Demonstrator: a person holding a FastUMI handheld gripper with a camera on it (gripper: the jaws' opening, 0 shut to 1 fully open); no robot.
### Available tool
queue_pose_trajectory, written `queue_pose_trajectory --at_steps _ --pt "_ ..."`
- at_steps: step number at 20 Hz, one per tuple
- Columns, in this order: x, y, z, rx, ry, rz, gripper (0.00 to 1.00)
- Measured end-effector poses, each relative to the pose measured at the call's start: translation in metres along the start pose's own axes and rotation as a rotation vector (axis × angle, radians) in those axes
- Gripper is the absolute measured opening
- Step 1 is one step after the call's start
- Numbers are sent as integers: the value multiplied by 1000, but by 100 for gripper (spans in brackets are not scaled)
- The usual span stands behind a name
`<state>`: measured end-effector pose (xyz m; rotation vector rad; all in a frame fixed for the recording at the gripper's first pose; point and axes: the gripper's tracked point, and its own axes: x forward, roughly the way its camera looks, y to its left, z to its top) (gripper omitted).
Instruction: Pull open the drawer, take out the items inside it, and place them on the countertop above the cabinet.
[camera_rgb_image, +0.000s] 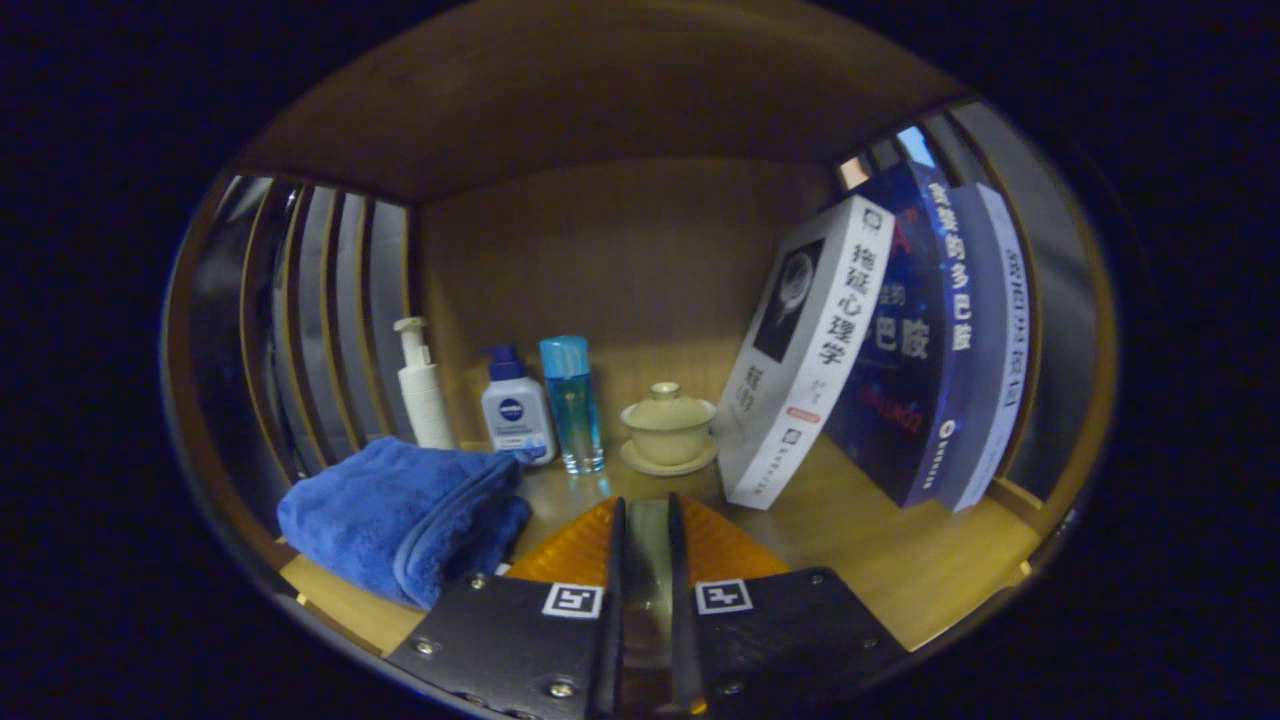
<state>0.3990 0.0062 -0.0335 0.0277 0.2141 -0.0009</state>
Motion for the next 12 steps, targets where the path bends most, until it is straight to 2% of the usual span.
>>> queue_pose_trajectory --at_steps 1,4,7,12 --pt "-1 -2 1 -4 -20 -6 21" --pt "-19 -12 22 -53 -85 -54 58" --pt "-47 -10 52 -34 -160 -53 95" --pt "-115 -7 85 -4 -188 -30 98"
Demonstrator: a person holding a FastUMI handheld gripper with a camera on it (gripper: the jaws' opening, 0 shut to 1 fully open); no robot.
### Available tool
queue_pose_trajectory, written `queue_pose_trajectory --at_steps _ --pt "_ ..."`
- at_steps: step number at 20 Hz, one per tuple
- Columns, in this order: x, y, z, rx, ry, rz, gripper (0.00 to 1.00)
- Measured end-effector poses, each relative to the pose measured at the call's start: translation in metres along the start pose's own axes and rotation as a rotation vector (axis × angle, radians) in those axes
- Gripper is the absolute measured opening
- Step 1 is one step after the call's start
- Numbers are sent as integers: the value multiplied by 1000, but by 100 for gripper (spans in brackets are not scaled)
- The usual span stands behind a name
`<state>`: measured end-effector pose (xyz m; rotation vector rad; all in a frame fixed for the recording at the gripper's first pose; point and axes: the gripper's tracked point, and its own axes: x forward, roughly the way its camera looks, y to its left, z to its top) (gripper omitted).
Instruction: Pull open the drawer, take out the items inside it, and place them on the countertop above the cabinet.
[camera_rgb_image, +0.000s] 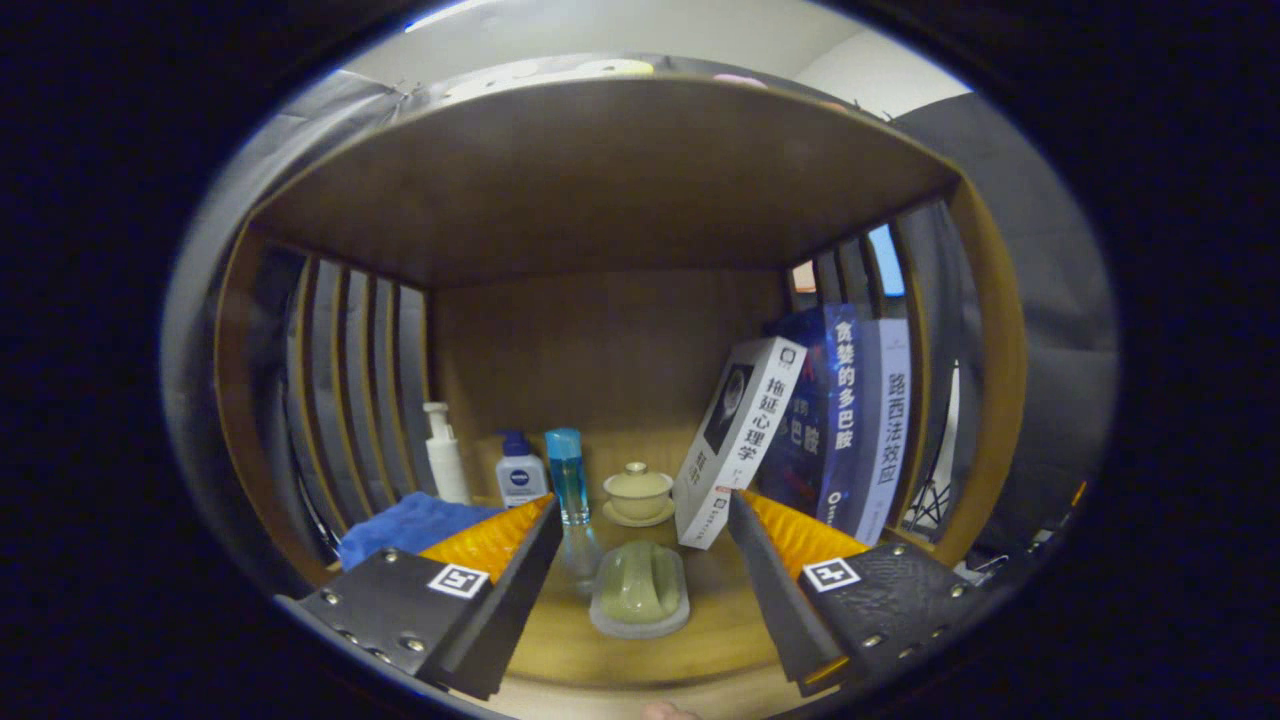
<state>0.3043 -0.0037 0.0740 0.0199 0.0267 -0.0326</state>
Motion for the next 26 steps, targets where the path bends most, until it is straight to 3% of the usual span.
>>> queue_pose_trajectory --at_steps 8,16,20,22,26 --pt "-142 12 42 -130 -67 22 98" --pt "-286 1 -6 -80 -41 -15 98" --pt "-318 -9 -46 -85 -12 -5 98" --pt "-319 -10 -68 -93 25 20 98" --pt "-318 -26 -104 -91 16 -8 98"
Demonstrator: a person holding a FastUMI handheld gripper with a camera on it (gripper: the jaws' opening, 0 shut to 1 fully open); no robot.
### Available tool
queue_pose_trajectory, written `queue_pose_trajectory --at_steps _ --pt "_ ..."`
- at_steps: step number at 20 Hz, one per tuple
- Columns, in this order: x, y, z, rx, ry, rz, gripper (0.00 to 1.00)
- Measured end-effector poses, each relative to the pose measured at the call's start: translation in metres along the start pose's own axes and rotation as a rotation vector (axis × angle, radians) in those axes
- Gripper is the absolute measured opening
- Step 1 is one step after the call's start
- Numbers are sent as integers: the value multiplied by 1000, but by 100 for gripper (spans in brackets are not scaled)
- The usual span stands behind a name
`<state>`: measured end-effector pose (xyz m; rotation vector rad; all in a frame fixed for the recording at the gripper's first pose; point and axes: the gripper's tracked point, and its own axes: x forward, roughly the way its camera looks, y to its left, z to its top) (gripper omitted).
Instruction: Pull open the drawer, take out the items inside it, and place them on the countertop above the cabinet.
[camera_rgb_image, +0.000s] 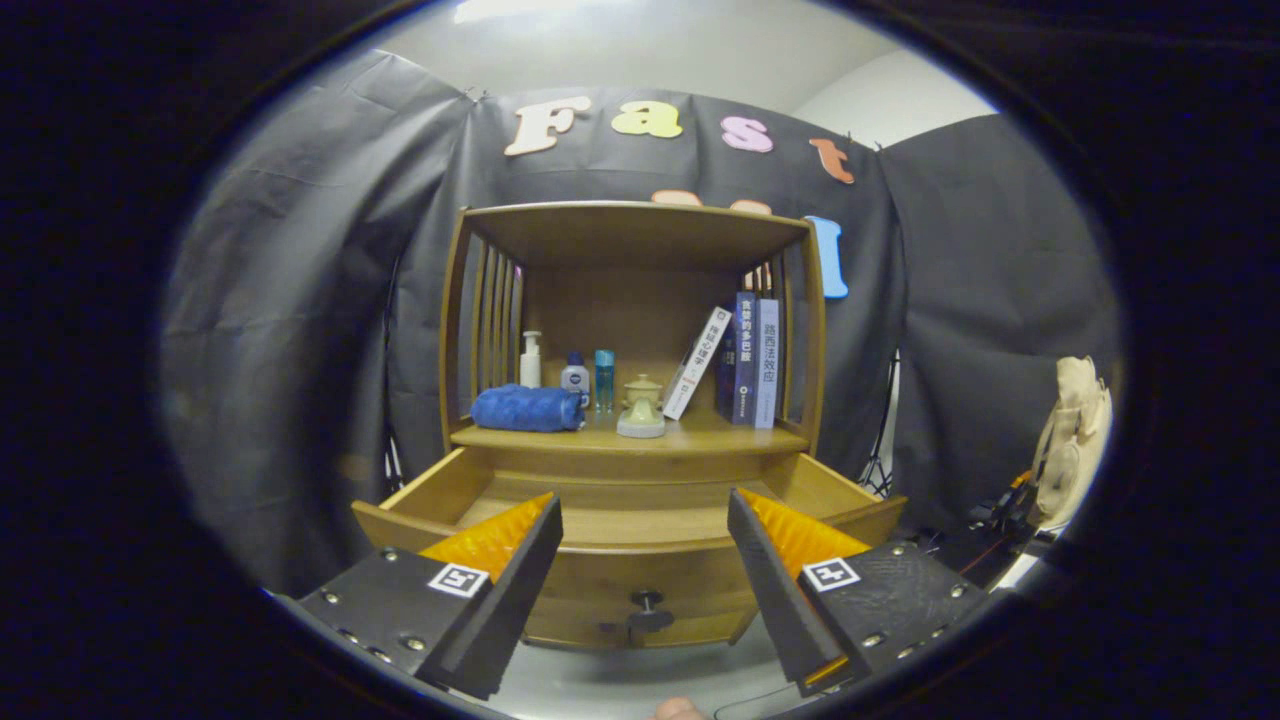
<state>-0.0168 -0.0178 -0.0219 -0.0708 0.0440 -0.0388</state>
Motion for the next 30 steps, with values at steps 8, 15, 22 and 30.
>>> queue_pose_trajectory --at_steps 8,15,22,30 --pt "14 -5 -86 10 113 17 98" --pt "29 6 -91 65 159 52 99" --pt "57 10 -132 -43 196 77 100" --pt "111 23 -138 94 251 89 99"
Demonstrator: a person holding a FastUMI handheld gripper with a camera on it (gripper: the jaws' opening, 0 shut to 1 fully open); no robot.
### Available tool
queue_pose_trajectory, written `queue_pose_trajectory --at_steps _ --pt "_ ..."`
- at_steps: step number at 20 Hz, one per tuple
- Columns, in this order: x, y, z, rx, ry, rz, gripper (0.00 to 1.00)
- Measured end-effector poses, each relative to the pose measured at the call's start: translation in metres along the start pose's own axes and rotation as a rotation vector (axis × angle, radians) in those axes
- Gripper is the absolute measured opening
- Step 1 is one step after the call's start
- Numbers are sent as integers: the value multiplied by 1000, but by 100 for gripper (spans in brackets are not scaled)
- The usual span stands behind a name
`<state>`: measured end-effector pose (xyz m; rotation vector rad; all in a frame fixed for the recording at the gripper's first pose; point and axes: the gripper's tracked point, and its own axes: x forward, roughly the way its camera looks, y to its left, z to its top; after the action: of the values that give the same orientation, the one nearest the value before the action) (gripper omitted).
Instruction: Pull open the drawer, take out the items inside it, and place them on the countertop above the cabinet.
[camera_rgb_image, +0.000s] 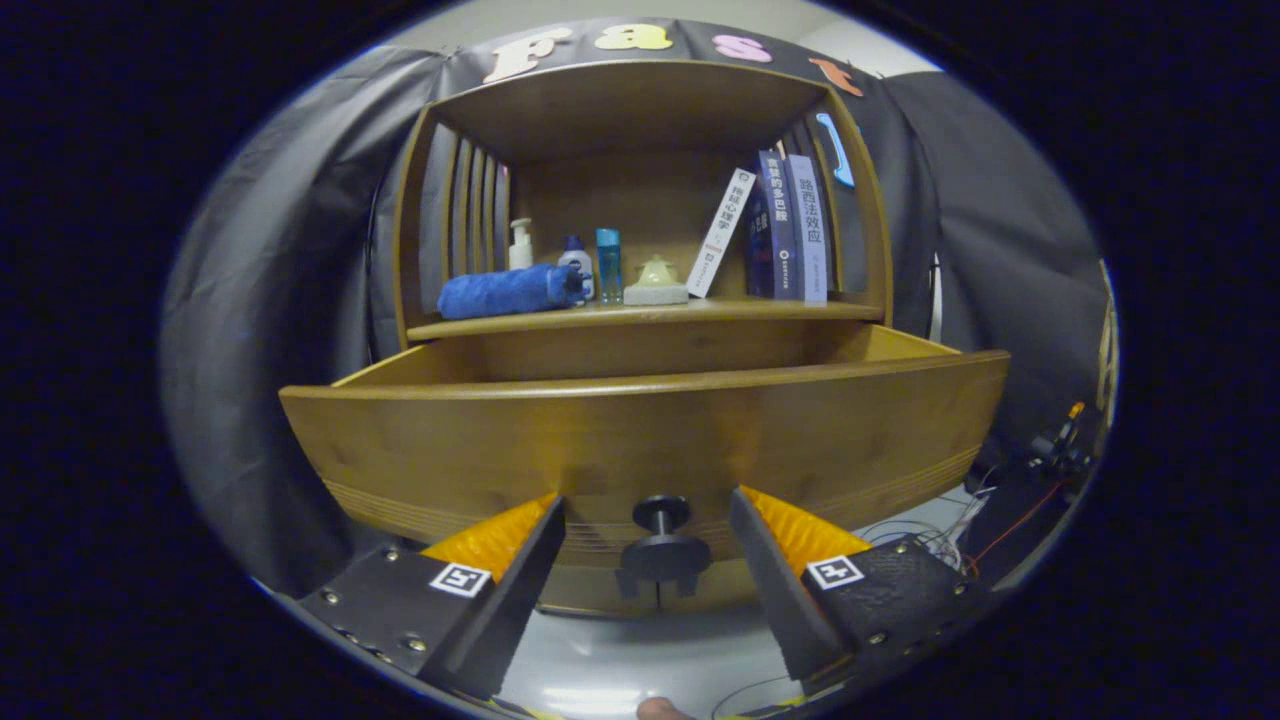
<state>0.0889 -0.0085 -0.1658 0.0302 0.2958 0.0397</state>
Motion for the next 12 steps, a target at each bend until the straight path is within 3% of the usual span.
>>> queue_pose_trajectory --at_steps 12 --pt "61 4 21 -6 -1 0 99"
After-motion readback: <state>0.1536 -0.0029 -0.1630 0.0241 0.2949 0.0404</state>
